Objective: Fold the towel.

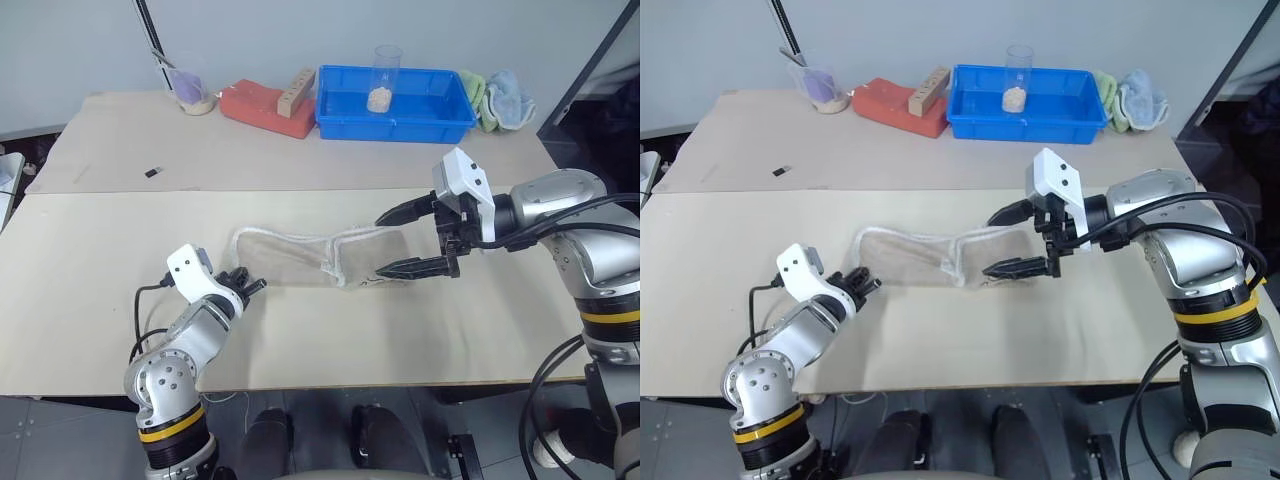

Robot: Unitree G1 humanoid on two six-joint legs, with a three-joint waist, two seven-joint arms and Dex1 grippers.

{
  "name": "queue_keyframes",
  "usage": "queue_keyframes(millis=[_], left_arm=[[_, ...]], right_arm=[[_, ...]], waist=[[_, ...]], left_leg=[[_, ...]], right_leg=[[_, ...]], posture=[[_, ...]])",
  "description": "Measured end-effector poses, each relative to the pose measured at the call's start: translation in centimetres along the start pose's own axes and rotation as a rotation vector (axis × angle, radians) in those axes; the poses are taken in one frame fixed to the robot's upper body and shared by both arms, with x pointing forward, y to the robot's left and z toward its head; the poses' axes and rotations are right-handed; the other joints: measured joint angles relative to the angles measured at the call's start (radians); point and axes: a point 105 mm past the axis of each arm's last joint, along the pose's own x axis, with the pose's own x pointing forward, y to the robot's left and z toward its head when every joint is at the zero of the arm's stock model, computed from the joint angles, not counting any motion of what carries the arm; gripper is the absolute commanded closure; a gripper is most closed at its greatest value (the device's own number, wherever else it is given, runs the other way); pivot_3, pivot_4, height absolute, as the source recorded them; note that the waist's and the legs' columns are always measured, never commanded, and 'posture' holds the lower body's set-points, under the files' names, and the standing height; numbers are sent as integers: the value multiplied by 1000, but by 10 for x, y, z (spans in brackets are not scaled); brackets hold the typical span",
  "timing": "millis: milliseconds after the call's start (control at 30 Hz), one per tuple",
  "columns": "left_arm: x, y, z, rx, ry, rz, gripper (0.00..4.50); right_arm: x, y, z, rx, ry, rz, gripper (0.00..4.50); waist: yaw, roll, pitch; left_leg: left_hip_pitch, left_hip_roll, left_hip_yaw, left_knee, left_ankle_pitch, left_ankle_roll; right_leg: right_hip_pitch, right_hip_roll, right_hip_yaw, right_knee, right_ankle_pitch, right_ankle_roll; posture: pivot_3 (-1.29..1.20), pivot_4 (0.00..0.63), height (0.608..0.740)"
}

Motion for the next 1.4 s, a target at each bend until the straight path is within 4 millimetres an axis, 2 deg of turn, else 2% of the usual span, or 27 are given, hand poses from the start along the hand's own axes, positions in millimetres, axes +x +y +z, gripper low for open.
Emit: queue_keyframes(millis=[100, 233, 267, 367, 500, 600, 700, 733, 767, 833, 1033, 1100, 1200, 1300, 1400], left_arm=[[-2, -8, 14, 196, -38, -83, 4435], [-10, -55, 18, 437, -34, -364, 4435], [-13, -72, 12, 476, -19, -462, 4435], [-18, -105, -3, 566, 27, -661, 4435], [-11, -154, -21, 652, 61, -912, 4435], [-8, -176, -37, 683, 83, -1022, 4435], [-1, -189, -53, 699, 100, -1085, 4435], [0, -191, -57, 696, 108, -1106, 4435], [0, -193, -60, 703, 116, -1120, 3778], [0, -193, -64, 736, 117, -1140, 3069], [-3, -192, -59, 784, 88, -1201, 143], [-5, -190, -49, 787, 55, -1211, 28], [-12, -180, -23, 841, -21, -1226, 28], [-19, -153, 8, 952, -63, -1213, 28], [-28, -117, 24, 1060, -11, -1201, 28]], right_arm=[[-9, -1, -3, 9, 25, -29, 0], [-26, 2, -18, 55, 91, -71, 0], [-30, 3, -22, 66, 105, -81, 0], [-41, 6, -30, 86, 144, -111, 0], [-57, 18, -38, 147, 180, -154, 0], [-59, 24, -35, 152, 179, -170, 0], [-61, 29, -35, 172, 176, -193, 0], [-60, 30, -35, 177, 175, -198, 0], [-60, 32, -35, 180, 173, -198, 0], [-59, 35, -35, 187, 171, -205, 0], [-60, 32, -31, 185, 154, -261, 0], [-57, 28, -30, 183, 132, -285, 0], [-48, 16, -30, 190, 84, -336, 0], [-34, 1, -40, 223, 59, -405, 0], [-16, -17, -55, 253, 43, -487, 0]], waist=[[0, 0, 0], [7, 0, 0], [6, 0, 0], [2, 0, 0], [3, 0, 0], [-4, 0, 0], [-5, 0, 0], [-6, 0, 0], [-6, 0, 0], [-5, 0, 0], [-2, 0, 0], [-3, 0, 0], [-10, 0, 0], [-22, 0, 0], [-29, 1, 0]], left_leg=[[0, 0, 0, 0, 0, 0], [-1, -2, 0, 0, 1, -1], [-1, -3, 1, 0, 1, -1], [-1, -4, 1, 0, 0, -1], [-1, -4, 0, 0, 1, -1], [0, -5, 1, 0, 0, 0], [-1, -5, 1, 0, 0, 0], [-1, -5, 1, 0, 0, 1], [-1, -5, 1, 0, 0, 1], [-1, -6, 1, 0, 0, 1], [-1, -8, 1, 0, 0, 1], [-1, -8, 1, 0, 0, 1], [0, -7, 2, 0, 0, 1], [0, -7, 2, -1, 0, 1], [-1, -7, 2, -1, 0, 1]], right_leg=[[0, 0, 0, 0, 0, 0], [1, -2, 0, -3, 0, 0], [1, -2, 2, -3, 0, 0], [1, -2, 3, -3, 0, 1], [1, -1, 4, -3, 0, 2], [1, 0, 7, -3, 0, 3], [0, 0, 8, -2, -1, 3], [0, 0, 9, -2, -1, 4], [0, 0, 9, -2, 0, 4], [0, 0, 10, -2, -1, 4], [0, 0, 14, -2, -1, 7], [0, 0, 15, -2, 0, 8], [0, 0, 16, -2, 0, 8], [-1, 0, 16, -2, 0, 8], [-2, 0, 17, -2, -1, 9]], posture=[[0, 150, 740], [0, 150, 740], [0, 150, 740], [0, 150, 740], [0, 150, 740], [0, 150, 740], [0, 150, 740], [0, 150, 740], [0, 150, 740], [0, 150, 740], [0, 150, 740], [0, 150, 740], [0, 150, 740], [0, 150, 740], [0, 150, 740]])
